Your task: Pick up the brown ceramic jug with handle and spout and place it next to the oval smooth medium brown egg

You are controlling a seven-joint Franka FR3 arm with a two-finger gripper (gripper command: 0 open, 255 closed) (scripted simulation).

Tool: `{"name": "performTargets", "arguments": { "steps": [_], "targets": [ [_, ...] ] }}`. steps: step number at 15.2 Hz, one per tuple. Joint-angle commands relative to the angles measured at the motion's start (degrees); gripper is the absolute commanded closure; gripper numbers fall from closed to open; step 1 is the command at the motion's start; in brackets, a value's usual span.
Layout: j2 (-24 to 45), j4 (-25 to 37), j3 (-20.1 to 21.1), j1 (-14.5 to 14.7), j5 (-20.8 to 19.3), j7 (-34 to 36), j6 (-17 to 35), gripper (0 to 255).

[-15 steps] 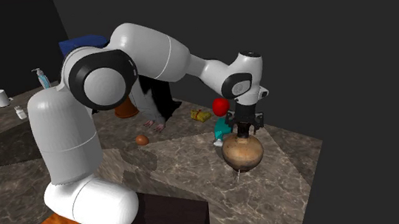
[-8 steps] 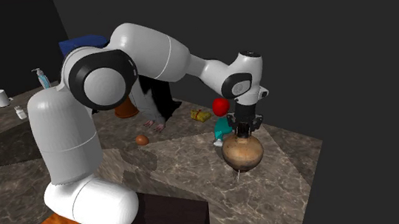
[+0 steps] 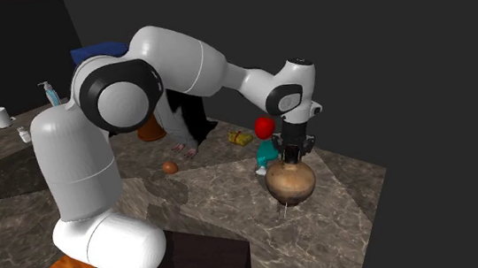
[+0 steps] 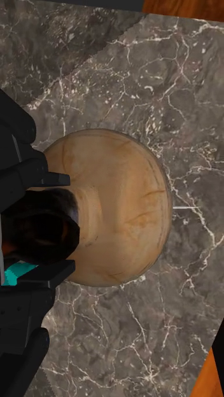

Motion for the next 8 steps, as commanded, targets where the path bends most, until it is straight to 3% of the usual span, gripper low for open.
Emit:
{"name": "performTargets", "arguments": {
  "steps": [1, 8],
  "targets": [
    [-0.6, 1.1, 0.0, 0.2, -0.5, 0.6, -1.4, 255],
    [-2.7, 4.6, -0.2, 0.4, -2.2, 1.9, -6.4, 255]
  ]
}}
